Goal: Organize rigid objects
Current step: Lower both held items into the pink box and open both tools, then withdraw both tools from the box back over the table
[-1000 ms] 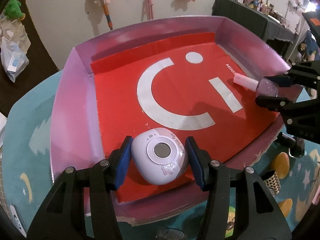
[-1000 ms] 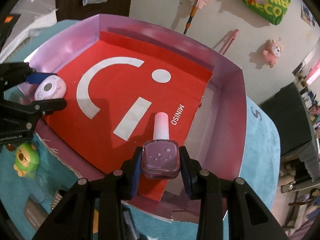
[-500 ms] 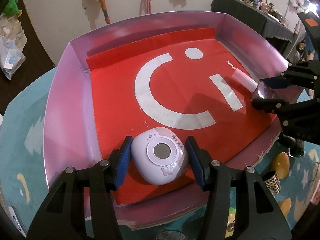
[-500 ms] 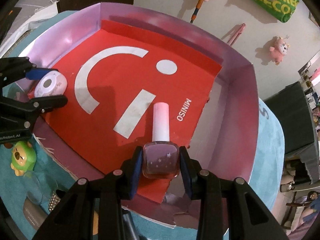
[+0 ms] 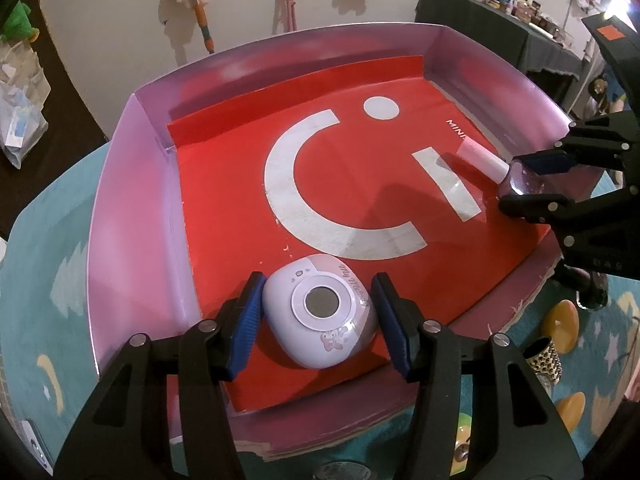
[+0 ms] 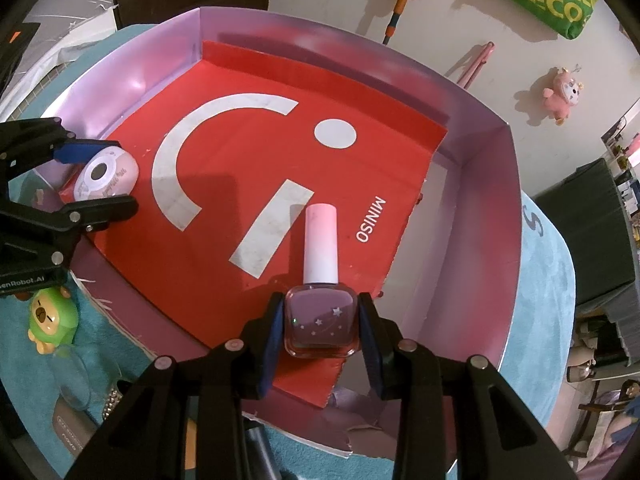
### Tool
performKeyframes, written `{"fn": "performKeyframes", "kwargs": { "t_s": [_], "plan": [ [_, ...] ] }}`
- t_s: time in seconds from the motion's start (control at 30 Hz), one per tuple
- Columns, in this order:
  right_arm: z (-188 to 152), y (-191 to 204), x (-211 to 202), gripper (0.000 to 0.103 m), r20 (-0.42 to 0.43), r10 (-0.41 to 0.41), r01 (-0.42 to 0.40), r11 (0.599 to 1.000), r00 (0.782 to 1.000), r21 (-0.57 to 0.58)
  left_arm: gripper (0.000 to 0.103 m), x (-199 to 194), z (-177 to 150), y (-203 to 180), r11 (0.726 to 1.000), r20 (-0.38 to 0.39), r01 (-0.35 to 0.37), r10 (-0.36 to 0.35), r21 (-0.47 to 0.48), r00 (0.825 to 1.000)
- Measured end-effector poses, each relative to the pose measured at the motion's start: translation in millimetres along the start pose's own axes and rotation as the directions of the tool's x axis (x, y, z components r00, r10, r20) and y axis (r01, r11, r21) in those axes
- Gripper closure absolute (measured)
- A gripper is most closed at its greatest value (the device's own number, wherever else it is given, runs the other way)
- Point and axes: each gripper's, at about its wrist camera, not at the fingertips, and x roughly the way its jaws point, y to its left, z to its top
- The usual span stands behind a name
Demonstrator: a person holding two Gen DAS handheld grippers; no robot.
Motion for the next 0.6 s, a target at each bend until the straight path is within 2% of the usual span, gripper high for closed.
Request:
{"fn": "performKeyframes", "kwargs": {
  "t_s": [0.07, 0.3, 0.47, 0.6],
  "plan": [
    [0.5, -0.4, 0.1, 0.066, -0.001, 0.003, -0.003, 1.0, 1.0, 0.001, 0.041, -1.7, 0.4, -0.4, 1.0, 0.01, 0.005, -0.005, -0.001, 1.0],
    [1.3, -4.7, 1.2, 0.064, 0.002, 0.022, -0.022, 1.0, 1.0, 0.016, 0.038, -13.2, 1.5, -1.5, 1.0, 0.055, 0.012, -0.012, -0.003, 0.998],
    [2.1, -6.4, -11.0, 0.052, 0.039, 0.04, -0.042, 0.998, 0.998, 0.041, 0.032, -36.5, -1.9, -6.0, 1.0, 0.107, 0.021, -0.021, -0.004, 0.994],
    [-0.2, -7.8, -32.7, 0.049, 0.093, 0.05, -0.056, 0.997, 0.994, 0.062, 0.026, -63.1, -7.2, -10.7, 1.0, 0.172, 0.026, -0.024, -0.01, 0.985]
  ]
}}
